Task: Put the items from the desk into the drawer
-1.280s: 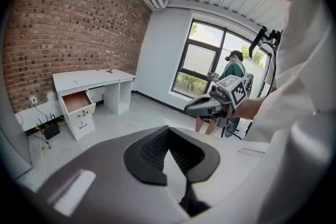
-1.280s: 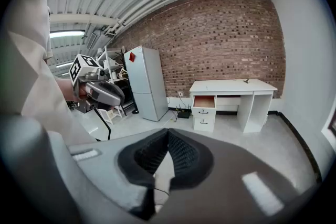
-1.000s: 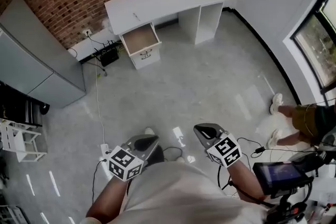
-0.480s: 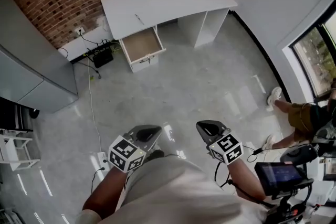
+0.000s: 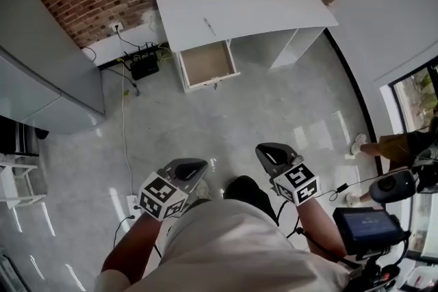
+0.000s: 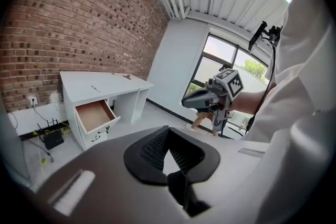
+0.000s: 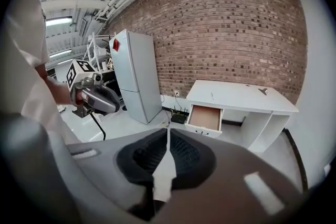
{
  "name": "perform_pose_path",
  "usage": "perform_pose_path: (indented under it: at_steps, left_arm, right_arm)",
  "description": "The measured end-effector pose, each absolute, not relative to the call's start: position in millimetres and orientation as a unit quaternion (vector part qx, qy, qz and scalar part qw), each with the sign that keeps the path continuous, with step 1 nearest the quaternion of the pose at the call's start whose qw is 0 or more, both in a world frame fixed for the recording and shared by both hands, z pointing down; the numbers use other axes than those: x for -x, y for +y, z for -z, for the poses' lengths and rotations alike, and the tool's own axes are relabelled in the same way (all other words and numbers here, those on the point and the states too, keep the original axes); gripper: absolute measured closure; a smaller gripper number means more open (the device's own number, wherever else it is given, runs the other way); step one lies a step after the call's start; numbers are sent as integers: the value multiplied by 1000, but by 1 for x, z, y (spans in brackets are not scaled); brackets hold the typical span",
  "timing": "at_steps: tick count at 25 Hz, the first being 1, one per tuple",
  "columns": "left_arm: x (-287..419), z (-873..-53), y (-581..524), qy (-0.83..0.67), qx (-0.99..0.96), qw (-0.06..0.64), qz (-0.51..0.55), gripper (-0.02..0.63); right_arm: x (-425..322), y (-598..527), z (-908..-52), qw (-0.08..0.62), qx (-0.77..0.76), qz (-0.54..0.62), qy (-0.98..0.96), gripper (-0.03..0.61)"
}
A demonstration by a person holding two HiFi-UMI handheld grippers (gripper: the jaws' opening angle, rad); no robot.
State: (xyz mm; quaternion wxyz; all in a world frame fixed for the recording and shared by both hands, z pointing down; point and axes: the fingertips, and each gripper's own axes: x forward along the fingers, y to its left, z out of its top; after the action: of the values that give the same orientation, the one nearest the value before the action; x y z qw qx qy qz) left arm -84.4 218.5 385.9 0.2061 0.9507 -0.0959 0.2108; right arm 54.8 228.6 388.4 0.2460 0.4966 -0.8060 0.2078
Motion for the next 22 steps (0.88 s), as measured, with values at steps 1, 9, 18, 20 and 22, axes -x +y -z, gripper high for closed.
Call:
perform_pose_path:
  at_steps: [1, 9, 18, 20, 22]
  left_arm:
    - [83, -385, 209, -104, -950, 211, -207, 606]
    - [66, -402, 126, -159, -936, 235, -209, 606]
    - [8, -374, 18, -233, -922, 236, -200, 606]
    - [3, -374, 3, -249, -918, 237, -198, 606]
    - [-2, -376, -16, -265, -914, 234, -199, 606]
  right_arm:
    - [-57, 216, -387, 249, -492, -206, -809, 561]
    - [-68, 107, -409, 248, -434, -205, -842, 561]
    - [-116, -41, -430, 247, -368, -210, -871, 561]
    - [-125, -72, -440, 245, -366, -219, -871, 561]
    - [-134, -110, -454, 247, -364, -226, -869, 555]
